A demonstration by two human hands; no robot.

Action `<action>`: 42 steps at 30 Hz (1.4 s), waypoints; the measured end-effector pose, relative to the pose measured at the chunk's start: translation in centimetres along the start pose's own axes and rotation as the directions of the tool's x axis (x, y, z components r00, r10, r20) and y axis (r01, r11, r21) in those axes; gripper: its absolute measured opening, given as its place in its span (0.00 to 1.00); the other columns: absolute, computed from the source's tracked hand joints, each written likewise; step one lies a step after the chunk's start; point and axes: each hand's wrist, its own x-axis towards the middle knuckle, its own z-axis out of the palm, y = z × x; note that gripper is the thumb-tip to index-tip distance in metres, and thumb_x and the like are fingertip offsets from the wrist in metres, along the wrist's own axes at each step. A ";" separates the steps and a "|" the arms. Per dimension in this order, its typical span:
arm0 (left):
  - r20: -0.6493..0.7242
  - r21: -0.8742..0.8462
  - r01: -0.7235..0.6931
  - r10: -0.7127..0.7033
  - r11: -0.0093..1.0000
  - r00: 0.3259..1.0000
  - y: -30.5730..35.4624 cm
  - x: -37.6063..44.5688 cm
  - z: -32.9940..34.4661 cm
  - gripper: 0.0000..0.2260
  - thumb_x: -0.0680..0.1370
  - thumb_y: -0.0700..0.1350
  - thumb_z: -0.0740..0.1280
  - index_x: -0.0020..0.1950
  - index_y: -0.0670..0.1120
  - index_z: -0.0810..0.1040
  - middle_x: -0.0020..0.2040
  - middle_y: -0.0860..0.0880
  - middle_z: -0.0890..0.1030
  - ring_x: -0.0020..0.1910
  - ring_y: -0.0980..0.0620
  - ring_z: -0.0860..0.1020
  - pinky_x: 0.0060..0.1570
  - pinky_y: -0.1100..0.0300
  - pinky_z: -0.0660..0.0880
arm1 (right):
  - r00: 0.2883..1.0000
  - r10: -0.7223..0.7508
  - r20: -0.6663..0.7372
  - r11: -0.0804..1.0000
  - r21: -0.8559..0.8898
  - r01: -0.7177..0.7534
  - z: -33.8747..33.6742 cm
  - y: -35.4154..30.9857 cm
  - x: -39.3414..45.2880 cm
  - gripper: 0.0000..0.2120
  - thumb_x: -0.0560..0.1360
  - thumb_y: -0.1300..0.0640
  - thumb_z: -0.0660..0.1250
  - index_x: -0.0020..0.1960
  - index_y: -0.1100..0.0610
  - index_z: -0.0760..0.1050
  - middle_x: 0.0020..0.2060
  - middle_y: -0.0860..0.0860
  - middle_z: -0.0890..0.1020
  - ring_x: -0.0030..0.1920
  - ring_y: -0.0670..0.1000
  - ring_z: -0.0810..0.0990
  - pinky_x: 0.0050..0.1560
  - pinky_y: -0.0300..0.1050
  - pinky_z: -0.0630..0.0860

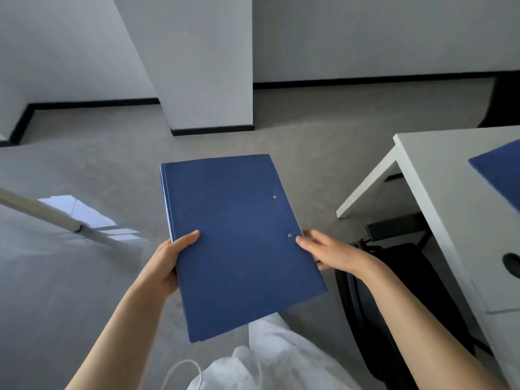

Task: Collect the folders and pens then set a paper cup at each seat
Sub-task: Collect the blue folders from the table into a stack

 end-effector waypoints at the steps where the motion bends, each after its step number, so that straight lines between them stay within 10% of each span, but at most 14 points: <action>1: 0.011 0.008 0.006 -0.006 1.000 1.000 1.5 1.4 1.0 0.15 0.76 0.47 0.69 0.59 0.41 0.80 0.53 0.43 0.85 0.46 0.45 0.85 0.39 0.54 0.82 | 1.000 -0.017 0.009 0.995 0.098 0.016 -1.2 -1.2 0.9 0.17 0.80 0.40 0.56 0.66 0.44 0.66 0.59 0.41 0.78 0.57 0.43 0.79 0.60 0.46 0.76; 4: 0.038 0.018 0.012 -0.013 1.000 0.999 5.3 4.8 3.5 0.15 0.75 0.47 0.68 0.59 0.41 0.80 0.53 0.42 0.85 0.46 0.44 0.85 0.39 0.54 0.82 | 0.997 -0.079 -0.017 0.955 0.286 0.081 -4.1 -3.7 3.5 0.12 0.82 0.45 0.55 0.66 0.39 0.62 0.60 0.37 0.75 0.55 0.34 0.76 0.45 0.28 0.75; 10: 0.095 0.054 0.026 -0.031 0.998 0.995 13.0 11.4 8.4 0.12 0.77 0.46 0.67 0.56 0.40 0.80 0.50 0.42 0.86 0.42 0.45 0.86 0.35 0.55 0.82 | 0.975 -0.122 -0.184 0.877 0.441 0.193 -10.6 -7.5 8.9 0.13 0.82 0.47 0.56 0.65 0.38 0.66 0.59 0.39 0.76 0.61 0.40 0.75 0.61 0.42 0.73; 18: 0.161 0.171 0.017 -0.044 0.985 0.986 22.7 21.3 13.5 0.13 0.76 0.45 0.69 0.58 0.41 0.79 0.50 0.43 0.86 0.43 0.44 0.86 0.36 0.54 0.83 | 0.903 -0.087 -0.421 0.806 0.503 0.312 -16.7 -12.4 16.4 0.16 0.81 0.51 0.58 0.69 0.44 0.67 0.60 0.41 0.79 0.58 0.43 0.80 0.58 0.45 0.77; 31: 0.323 0.467 0.047 -0.220 0.883 0.920 38.9 37.7 25.3 0.19 0.72 0.46 0.72 0.61 0.42 0.79 0.53 0.42 0.85 0.49 0.41 0.85 0.48 0.48 0.80 | 0.709 0.249 -0.660 0.759 0.588 0.281 -26.9 -18.6 25.7 0.10 0.79 0.46 0.62 0.54 0.49 0.77 0.48 0.44 0.84 0.45 0.43 0.84 0.40 0.37 0.77; 42: 0.488 0.665 -0.053 -0.380 0.745 0.786 40.7 45.5 44.2 0.21 0.70 0.45 0.74 0.61 0.45 0.79 0.54 0.43 0.85 0.51 0.41 0.84 0.52 0.44 0.79 | 0.563 0.481 -0.672 0.550 0.731 0.404 -37.3 -13.9 26.3 0.13 0.79 0.45 0.63 0.57 0.51 0.78 0.49 0.48 0.85 0.47 0.50 0.85 0.49 0.50 0.81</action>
